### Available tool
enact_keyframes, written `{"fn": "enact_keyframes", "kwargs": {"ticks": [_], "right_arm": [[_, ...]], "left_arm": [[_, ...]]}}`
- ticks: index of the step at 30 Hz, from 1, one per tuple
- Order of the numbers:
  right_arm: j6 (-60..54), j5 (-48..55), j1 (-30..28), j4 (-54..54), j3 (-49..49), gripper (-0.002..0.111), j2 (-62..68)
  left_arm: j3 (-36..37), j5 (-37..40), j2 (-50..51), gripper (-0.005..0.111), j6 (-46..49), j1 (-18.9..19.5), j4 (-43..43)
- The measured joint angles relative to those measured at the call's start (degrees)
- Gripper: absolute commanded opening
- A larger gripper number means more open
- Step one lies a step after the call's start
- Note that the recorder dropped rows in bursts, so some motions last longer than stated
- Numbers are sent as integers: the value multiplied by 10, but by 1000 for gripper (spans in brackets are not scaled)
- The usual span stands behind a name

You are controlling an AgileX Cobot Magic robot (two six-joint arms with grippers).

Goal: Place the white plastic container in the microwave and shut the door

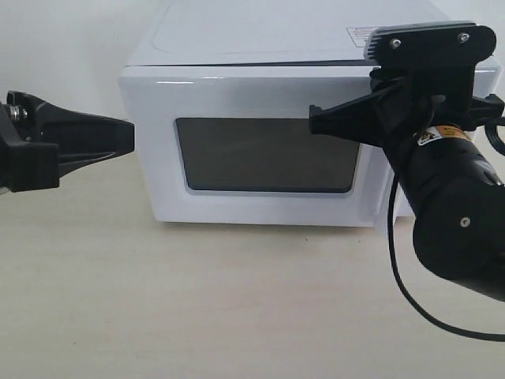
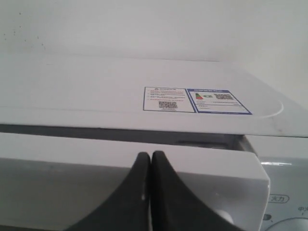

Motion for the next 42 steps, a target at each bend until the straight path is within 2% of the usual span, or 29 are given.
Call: {"fn": "enact_keyframes", "kwargs": {"ticks": [13,25,42], "right_arm": [[5,8,0,0,0,0,0],[21,-31,3,0,-4,0,42],[-6,-4,1,9,-41,0,48]], "left_arm": [[1,1,0,4,0,0,0],[1,1,0,4,0,0,0],[1,1,0,4,0,0,0]]}}
